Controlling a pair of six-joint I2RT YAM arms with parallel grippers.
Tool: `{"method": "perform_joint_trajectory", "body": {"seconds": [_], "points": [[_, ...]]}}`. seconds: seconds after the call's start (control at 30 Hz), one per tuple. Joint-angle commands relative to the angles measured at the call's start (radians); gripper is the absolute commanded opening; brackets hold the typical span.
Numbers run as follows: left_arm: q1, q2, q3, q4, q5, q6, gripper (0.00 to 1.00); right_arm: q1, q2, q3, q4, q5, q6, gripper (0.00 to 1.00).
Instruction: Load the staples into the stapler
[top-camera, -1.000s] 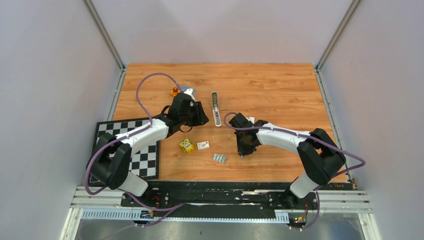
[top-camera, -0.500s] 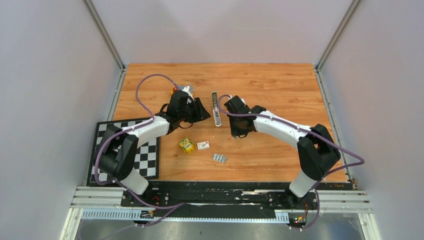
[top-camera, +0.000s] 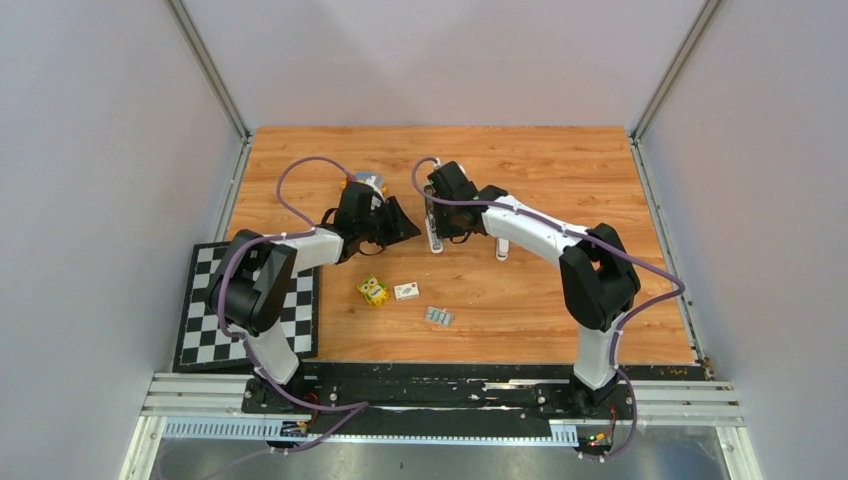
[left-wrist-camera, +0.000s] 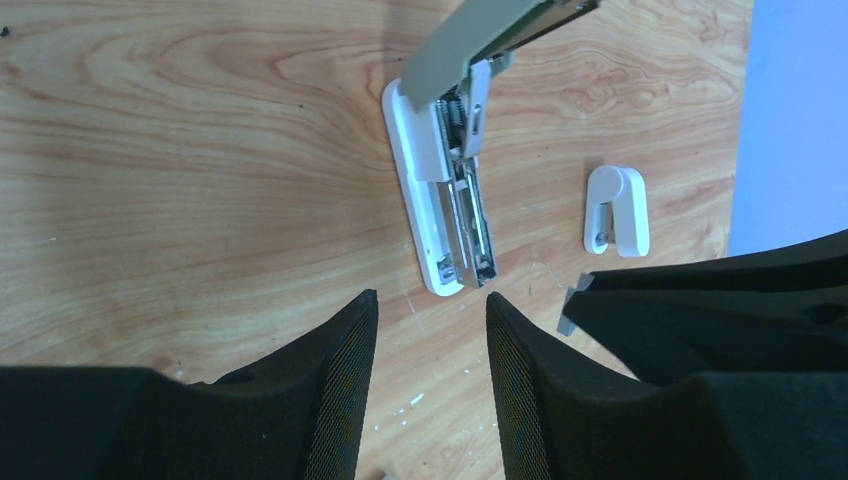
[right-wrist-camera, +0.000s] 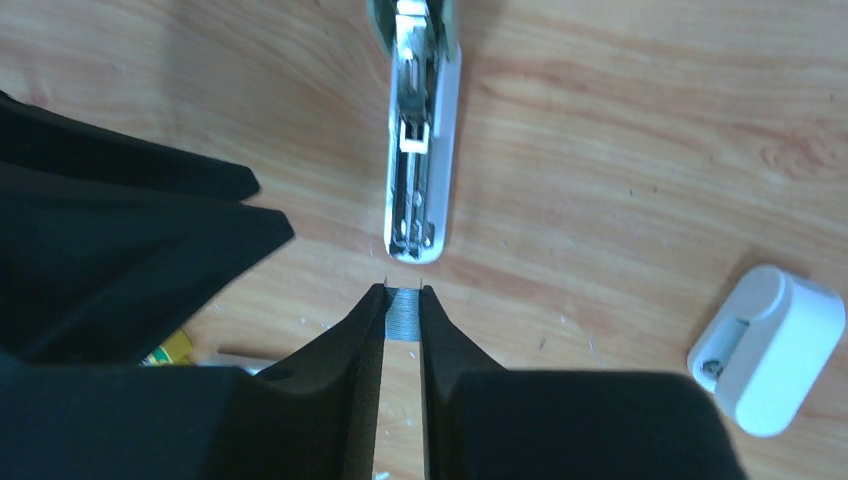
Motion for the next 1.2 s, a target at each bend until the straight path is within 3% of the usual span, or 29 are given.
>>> {"method": "perform_joint_trajectory", "body": {"seconds": [0.0,0.23,1.17], "points": [[0.014,0.054,0.005,0.089,0.026,-0.040,0.47,-0.024,0.050,0.080,0.025,-0.017,-0.018,0.16],[0.015,0.142,0.062,0.127,0.049,-0.060,0.45,-0.036,0.104,0.126,0.054,-0.032,-0.018,0.16],[0.015,0.239,0.105,0.172,0.082,-0.057,0.41,-0.046,0.155,0.107,0.091,-0.055,-0.038,0.16]]}}
